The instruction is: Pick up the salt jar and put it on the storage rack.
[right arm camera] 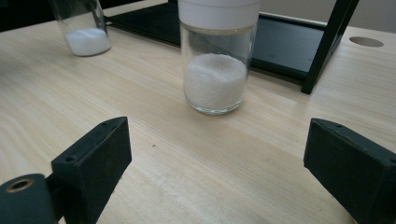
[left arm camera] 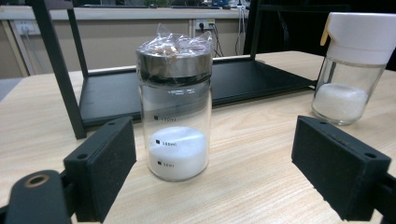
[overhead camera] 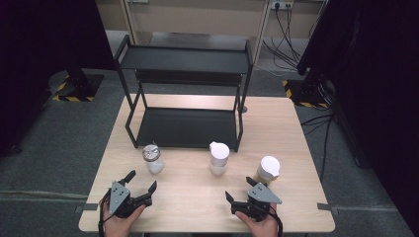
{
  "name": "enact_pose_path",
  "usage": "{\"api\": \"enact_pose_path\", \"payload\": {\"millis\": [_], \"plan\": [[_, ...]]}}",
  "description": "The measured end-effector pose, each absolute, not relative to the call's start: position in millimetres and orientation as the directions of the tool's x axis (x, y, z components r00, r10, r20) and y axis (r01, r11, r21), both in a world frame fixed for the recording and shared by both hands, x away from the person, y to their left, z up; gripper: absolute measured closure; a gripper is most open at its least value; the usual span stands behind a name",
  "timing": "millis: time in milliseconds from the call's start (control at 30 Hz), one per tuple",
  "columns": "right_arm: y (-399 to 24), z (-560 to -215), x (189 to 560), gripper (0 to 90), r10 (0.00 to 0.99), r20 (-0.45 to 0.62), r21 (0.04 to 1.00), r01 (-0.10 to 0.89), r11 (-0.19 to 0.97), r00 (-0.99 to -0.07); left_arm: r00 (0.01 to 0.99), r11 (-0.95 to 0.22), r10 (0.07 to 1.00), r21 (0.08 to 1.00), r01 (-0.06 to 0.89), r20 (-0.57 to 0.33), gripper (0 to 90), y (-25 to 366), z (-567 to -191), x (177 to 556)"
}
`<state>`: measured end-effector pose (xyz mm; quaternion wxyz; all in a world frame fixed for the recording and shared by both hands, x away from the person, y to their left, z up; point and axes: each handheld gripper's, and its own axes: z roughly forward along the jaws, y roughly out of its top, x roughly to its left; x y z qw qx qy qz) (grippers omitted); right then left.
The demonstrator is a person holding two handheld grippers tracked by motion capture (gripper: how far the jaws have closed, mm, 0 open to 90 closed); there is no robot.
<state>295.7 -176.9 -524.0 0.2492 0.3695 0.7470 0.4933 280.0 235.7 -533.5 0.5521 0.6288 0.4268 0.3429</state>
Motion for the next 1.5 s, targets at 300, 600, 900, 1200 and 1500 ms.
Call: {"api": "enact_pose_path", "payload": {"millis": [300,600,900,1200,1500], "plan": [[-180,-524,294,7.9,0.8,0.007,0.931,0.297,0.214,-0.601,0.418,-0.002,0.907,0.991,0.13,-0.054,13.3,231,-532,278],[-180,-524,293,7.9,0.796,0.005,0.931,0.293,0.216,-0.605,0.408,-0.006,0.912,0.995,0.096,-0.034,13.9,227,-523,287],[-181,-524,292,7.9,0.794,0.005,0.933,0.289,0.216,-0.609,0.393,-0.02,0.92,0.997,0.081,-0.013,14.5,225,-516,302],[-180,-524,290,8.0,0.793,-0.009,0.934,0.277,0.223,-0.609,0.375,-0.017,0.927,0.997,0.072,-0.011,14.5,225,-512,317],[-180,-524,291,8.0,0.792,-0.006,0.934,0.28,0.223,-0.611,0.36,-0.018,0.933,0.997,0.074,-0.01,15.1,224,-513,328]]}}
